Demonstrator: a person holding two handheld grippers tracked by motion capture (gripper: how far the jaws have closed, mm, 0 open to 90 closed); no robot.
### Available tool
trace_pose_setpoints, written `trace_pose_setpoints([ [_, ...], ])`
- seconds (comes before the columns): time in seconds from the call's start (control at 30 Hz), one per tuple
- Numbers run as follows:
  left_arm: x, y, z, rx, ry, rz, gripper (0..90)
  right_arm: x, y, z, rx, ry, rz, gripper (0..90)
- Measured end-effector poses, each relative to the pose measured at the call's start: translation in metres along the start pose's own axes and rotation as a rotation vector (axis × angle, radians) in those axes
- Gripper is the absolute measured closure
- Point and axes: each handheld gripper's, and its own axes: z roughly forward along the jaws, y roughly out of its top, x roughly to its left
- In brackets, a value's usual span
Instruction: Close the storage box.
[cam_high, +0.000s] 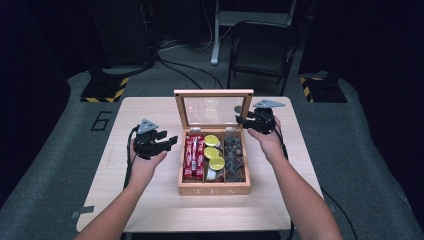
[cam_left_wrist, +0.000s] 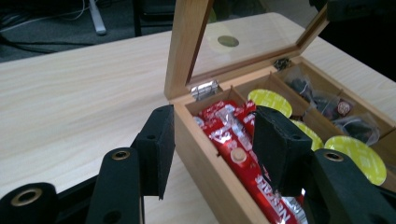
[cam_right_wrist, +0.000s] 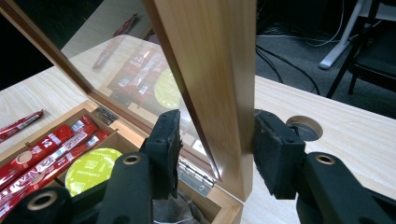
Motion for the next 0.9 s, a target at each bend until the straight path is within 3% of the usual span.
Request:
trace_pose_setpoints([
  [0.37, -0.011, 0.036, -0.004, -0.040, 0.006, 0.046, 51.4, 0.001, -0.007, -0.007, -0.025, 0.009, 0.005, 53.2],
  [0.53, -0.019, 0.053, -0.011, -0.092, 0.018, 0.059, 51.2, 0.004, -0.013, -0.012, -0.036, 0.006, -0.005, 52.7],
  [0.9, -0.028, 0.063, -0.015, -0.122, 0.001, 0.103, 57.8, 0.005, -0.020, -0.018, -0.020, 0.028, -0.004, 54.5],
])
